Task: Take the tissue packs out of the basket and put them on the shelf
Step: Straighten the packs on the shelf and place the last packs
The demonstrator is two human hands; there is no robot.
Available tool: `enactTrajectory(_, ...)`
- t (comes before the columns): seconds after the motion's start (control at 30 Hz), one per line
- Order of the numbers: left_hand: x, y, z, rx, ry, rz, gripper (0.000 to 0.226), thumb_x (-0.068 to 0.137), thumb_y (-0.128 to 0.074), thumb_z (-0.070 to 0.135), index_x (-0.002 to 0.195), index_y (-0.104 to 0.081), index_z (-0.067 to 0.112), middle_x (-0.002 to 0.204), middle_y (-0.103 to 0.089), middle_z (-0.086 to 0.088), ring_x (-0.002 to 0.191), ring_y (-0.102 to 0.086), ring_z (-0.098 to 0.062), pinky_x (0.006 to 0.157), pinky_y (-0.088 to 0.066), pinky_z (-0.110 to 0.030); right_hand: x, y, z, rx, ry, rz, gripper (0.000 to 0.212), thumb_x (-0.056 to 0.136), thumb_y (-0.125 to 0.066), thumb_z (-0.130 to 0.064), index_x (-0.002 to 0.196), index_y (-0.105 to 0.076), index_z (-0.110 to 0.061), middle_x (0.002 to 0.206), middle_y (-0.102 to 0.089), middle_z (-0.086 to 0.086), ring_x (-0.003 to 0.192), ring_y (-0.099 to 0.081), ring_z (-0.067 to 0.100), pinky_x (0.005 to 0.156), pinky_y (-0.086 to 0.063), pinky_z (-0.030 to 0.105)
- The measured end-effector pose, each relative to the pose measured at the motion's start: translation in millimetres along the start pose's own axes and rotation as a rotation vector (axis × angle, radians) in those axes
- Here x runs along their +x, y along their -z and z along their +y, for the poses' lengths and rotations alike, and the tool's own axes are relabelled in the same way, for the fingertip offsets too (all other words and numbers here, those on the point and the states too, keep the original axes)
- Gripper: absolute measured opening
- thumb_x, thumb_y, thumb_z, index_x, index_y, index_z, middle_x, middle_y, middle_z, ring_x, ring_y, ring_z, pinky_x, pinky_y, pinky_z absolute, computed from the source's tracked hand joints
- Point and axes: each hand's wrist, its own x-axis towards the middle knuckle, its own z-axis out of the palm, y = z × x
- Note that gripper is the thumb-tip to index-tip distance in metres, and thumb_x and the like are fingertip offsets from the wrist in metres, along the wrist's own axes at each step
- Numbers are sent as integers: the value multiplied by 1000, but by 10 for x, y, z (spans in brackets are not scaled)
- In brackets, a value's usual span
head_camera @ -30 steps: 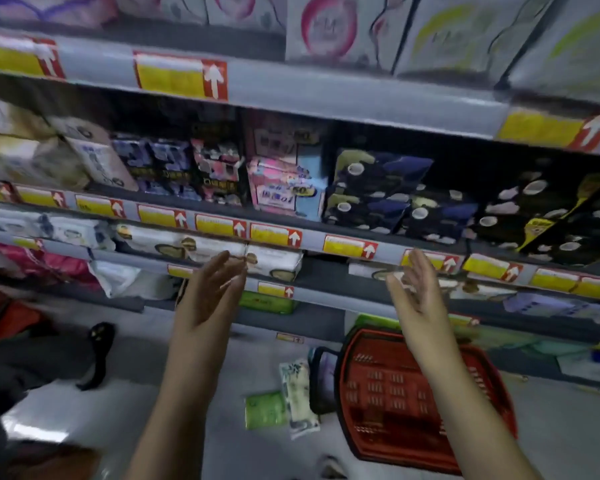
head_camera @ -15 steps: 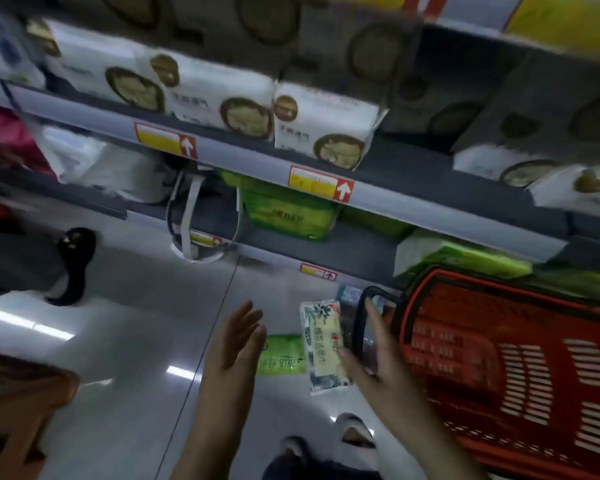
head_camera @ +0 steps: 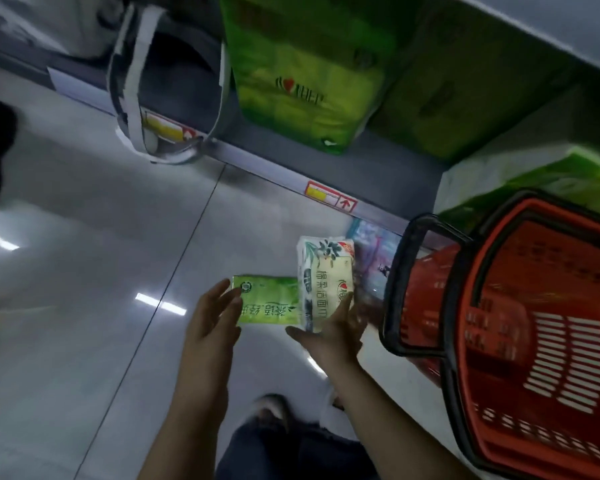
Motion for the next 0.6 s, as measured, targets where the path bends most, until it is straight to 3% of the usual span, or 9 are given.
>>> enactTrajectory(0.13,88,95,-162,-2,24,26,33,96,-48,14,127,-54,26,125,-61,4,116,-56,-9,104,-41,-40,328,-151,22,-91,-99,74,139,62,-80,-55,145,26,-17,157,22,11,144,14,34,111,-8,60)
enactTrajectory(0.33,148,102,-200,-17,52,18,31,94,-51,19,122,-57,31,120,-64,9,114,-58,-6,99,-43,-36,534,-218,71,-196,-93,81,145,60,-81,-53,141,34,-18,154,26,16,143,10,39,106,-17,64)
enactTrajectory(0.43,122,87,-166,-12,70,14,25,88,-62,23,112,-62,29,116,-67,5,114,-59,-10,97,-44,-36,562,-260,36,-230,-135,110,142,62,-80,-51,141,33,-19,154,11,19,140,-7,41,103,-24,64)
enactTrajectory(0.5,111,88,-136,-13,77,2,37,67,-74,34,103,-65,30,113,-69,2,112,-60,-11,94,-45,-36,562,-259,-9,-233,-168,126,135,65,-77,-45,143,29,-17,150,-5,18,133,-21,38,101,-32,61)
enactTrajectory(0.6,91,90,-125,-30,84,30,47,56,-68,40,102,-66,31,115,-68,0,114,-59,-13,95,-44,-36,572,-211,-55,-210,-185,134,130,65,-78,-40,145,23,-17,145,-13,15,129,-25,34,100,-35,57)
